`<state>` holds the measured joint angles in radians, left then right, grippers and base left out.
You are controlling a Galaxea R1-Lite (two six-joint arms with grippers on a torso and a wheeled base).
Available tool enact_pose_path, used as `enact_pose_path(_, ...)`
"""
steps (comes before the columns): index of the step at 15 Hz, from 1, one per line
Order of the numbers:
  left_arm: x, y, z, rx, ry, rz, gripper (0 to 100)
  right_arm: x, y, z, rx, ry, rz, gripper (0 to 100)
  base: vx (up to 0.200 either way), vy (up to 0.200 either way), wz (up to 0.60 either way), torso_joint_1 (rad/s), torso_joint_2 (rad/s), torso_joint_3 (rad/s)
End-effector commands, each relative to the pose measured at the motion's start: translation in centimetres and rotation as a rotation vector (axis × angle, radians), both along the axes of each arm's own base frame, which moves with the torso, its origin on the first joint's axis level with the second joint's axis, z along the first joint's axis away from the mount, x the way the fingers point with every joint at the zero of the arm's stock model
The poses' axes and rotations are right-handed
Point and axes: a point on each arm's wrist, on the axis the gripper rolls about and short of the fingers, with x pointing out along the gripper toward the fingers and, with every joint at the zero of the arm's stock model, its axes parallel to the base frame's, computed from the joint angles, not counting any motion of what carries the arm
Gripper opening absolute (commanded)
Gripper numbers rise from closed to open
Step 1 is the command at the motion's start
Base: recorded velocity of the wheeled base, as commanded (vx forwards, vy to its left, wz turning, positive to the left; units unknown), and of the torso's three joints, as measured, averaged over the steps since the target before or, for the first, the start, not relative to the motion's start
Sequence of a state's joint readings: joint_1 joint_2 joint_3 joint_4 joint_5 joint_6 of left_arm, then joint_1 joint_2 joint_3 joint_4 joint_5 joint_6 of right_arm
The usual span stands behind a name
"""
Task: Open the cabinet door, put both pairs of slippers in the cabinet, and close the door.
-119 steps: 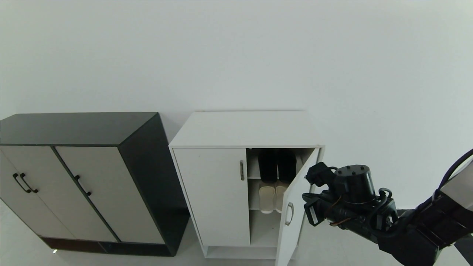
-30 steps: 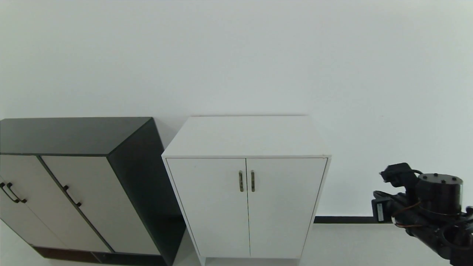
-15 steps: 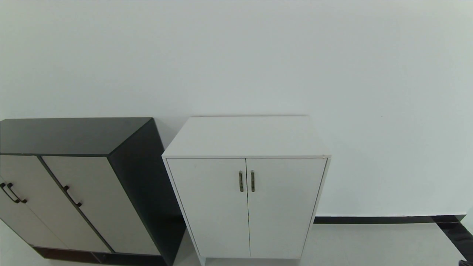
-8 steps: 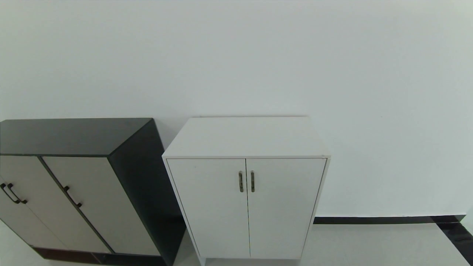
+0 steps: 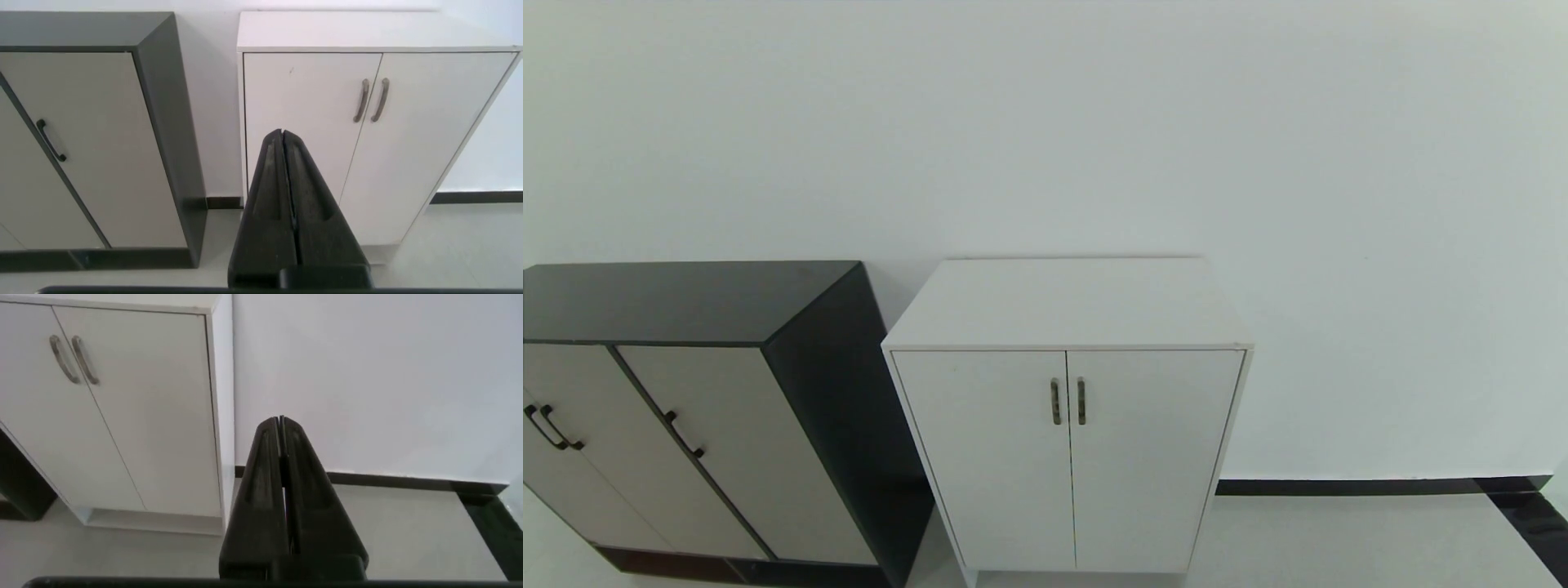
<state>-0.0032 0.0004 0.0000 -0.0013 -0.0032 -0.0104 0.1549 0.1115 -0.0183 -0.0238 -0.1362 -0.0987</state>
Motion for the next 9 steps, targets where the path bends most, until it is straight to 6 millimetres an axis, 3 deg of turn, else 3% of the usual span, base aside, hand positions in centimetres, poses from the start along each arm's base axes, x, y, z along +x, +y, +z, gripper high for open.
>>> enact_pose_path(1,0.0,0.0,0.0,0.0,-0.001,0.0,0,-0.07,0.04,-0.08,-0.003,-0.014,0.025,0,0.0,0.0,0.0,0.0,0.0,0.0)
enact_pose_path(5,0.0,0.0,0.0,-0.002,-0.001,0.0,0,-0.08,0.22,-0.17,-0.052,0.007,0.103,0,0.0,0.0,0.0,0.0,0.0,0.0)
enact_pose_path(9,0.0,0.0,0.0,-0.003,-0.001,0.0,0,-0.75,0.44,-0.33,-0.046,-0.035,-0.036,0,0.0,0.0,0.0,0.0,0.0,0.0)
